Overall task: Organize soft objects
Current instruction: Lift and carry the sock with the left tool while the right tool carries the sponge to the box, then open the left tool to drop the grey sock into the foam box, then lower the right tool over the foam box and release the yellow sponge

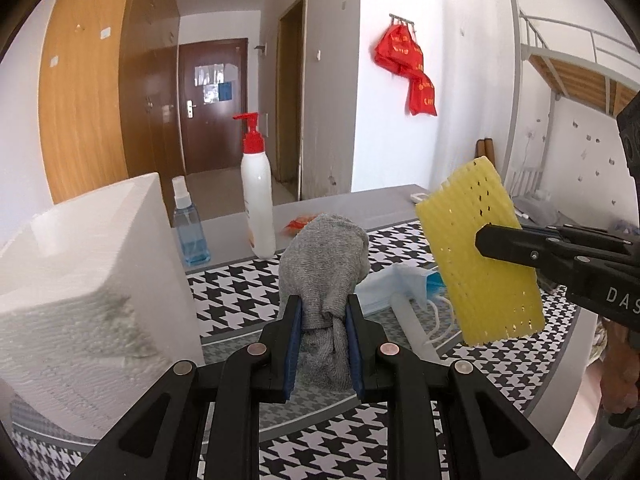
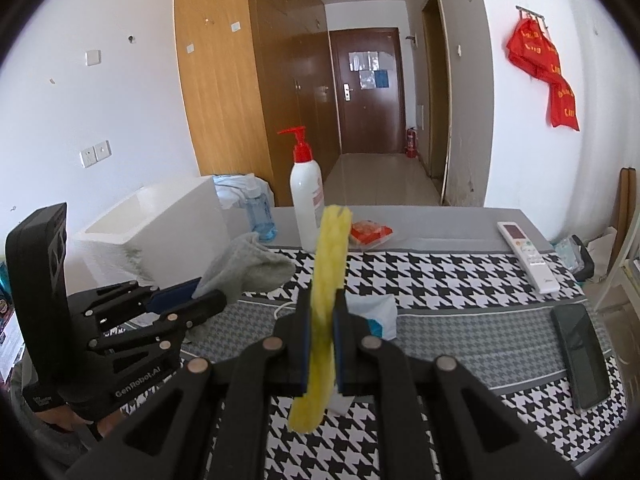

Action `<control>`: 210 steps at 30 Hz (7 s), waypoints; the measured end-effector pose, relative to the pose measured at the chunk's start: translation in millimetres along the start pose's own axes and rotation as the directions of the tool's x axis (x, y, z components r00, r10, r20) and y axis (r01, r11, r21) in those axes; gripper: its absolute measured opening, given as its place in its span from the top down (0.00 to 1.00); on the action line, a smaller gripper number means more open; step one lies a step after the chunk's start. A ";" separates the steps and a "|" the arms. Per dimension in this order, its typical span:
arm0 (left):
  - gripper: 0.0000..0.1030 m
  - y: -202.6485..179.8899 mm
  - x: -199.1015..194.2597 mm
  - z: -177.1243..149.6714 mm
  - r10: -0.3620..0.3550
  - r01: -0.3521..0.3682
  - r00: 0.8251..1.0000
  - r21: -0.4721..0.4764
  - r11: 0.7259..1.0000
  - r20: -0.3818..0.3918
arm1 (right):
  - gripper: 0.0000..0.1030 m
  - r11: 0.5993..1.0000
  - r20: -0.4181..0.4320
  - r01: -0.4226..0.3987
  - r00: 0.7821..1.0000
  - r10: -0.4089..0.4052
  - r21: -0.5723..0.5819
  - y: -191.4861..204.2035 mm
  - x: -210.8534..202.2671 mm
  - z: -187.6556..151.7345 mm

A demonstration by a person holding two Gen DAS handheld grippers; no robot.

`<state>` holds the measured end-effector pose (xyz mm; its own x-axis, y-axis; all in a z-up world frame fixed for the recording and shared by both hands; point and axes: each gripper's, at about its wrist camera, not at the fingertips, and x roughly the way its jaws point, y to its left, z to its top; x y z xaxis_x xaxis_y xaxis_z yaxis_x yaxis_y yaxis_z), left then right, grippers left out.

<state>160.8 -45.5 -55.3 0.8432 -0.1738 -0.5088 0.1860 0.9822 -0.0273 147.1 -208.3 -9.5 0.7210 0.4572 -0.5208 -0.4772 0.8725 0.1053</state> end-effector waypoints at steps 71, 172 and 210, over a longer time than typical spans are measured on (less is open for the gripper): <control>0.78 16.5 -89.4 21.6 0.101 -0.109 0.969 0.019 0.994 0.224 | 0.88 0.995 0.145 -0.037 0.988 0.051 -0.094 39.4 -40.6 20.3; 0.44 112.1 -74.5 32.4 0.276 -0.259 0.951 -0.126 0.958 0.141 | 0.88 0.959 0.118 -0.181 0.971 0.210 -0.217 131.5 22.8 69.8; 0.01 154.8 -125.4 1.8 0.374 -0.334 0.908 -0.212 0.918 0.187 | 0.88 0.945 0.111 -0.192 0.967 0.228 -0.266 174.7 43.6 88.8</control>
<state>84.8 128.2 5.9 0.9299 0.1958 -0.3113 -0.2179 0.9753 -0.0374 139.9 -20.7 61.3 0.6445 0.6602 -0.3856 -0.7228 0.6906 -0.0257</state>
